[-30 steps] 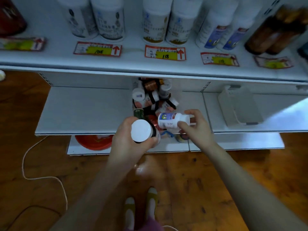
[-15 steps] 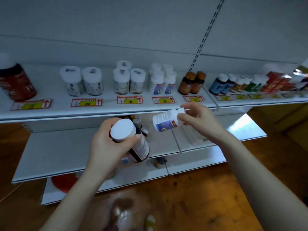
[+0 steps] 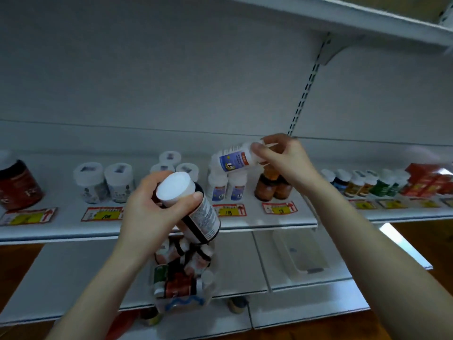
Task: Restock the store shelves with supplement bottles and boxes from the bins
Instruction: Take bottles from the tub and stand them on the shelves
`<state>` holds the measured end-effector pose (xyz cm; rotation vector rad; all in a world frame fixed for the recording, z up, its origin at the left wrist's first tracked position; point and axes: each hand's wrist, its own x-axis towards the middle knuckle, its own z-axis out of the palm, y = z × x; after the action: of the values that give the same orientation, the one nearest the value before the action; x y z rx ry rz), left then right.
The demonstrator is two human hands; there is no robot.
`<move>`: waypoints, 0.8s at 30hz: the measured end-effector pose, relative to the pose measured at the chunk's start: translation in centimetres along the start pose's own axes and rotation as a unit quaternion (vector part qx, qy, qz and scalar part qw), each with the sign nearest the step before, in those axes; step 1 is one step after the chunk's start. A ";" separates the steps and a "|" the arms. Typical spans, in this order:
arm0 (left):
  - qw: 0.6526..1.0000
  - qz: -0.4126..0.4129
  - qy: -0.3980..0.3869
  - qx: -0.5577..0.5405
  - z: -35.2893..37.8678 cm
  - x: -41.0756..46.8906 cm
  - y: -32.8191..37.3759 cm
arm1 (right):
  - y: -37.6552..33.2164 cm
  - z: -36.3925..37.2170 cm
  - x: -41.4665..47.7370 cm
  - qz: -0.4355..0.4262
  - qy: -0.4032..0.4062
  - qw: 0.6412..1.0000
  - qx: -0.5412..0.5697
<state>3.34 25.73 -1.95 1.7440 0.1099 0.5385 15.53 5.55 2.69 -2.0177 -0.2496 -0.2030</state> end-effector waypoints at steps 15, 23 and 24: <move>0.984 -0.043 0.174 0.026 2.1 2.1 1.1 | 1.8 5.6 15.8 -0.134 -0.137 0.961 -0.197; 0.978 -0.051 0.198 0.050 2.6 1.6 1.3 | 4.3 9.4 18.0 -0.090 -0.229 0.942 -0.227; 0.977 -0.051 0.198 0.052 2.7 1.6 1.3 | 4.6 9.7 18.0 -0.086 -0.237 0.939 -0.232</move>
<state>5.57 23.59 -0.68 1.7013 0.5152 0.8113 34.43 13.84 -1.02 -2.4985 -0.7432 0.1385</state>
